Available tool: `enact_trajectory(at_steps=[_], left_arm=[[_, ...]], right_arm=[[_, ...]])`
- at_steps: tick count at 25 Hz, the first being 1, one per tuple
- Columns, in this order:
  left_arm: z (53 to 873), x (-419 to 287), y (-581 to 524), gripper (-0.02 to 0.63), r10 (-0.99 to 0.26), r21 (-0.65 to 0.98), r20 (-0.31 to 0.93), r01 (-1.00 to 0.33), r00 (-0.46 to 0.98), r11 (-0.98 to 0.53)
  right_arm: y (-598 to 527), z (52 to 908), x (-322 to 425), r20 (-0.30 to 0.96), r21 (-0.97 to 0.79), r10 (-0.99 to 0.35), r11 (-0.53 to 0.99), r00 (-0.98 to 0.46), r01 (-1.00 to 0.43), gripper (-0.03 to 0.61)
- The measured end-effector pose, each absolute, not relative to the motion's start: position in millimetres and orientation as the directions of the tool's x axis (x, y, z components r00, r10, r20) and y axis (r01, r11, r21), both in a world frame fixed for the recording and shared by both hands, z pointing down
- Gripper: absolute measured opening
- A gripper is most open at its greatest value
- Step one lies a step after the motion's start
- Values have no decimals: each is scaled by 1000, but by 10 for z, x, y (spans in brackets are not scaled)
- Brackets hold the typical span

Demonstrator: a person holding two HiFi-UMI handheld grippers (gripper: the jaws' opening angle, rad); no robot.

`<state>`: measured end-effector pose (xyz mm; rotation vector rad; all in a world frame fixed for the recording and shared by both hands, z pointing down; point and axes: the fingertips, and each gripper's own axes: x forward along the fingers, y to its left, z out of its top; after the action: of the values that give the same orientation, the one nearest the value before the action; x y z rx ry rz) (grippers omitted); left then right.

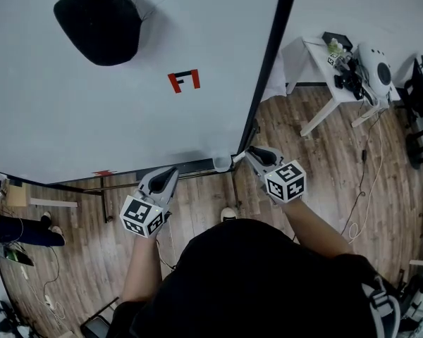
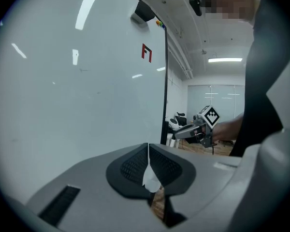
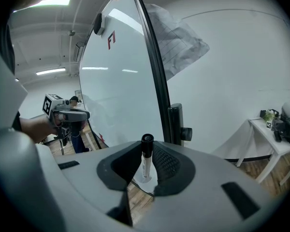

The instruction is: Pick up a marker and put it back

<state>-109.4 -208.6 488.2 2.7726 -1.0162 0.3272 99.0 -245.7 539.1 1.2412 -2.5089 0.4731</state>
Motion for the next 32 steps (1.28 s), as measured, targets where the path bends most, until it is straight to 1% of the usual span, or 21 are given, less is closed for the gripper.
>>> enact_trajectory(at_steps=[9,32], left_arm=[[4935,-1225,-2071,17,-639,95,271,-680,720,-727],[5346,-1655,-1976,17,-689,128,359,-765,629,-631]], right_arm=[[-2545,5518,784,426,-152,-670,610,-609,-778,63],[-2783,6531,383,568,-184,-530,665,-630,-724,63]])
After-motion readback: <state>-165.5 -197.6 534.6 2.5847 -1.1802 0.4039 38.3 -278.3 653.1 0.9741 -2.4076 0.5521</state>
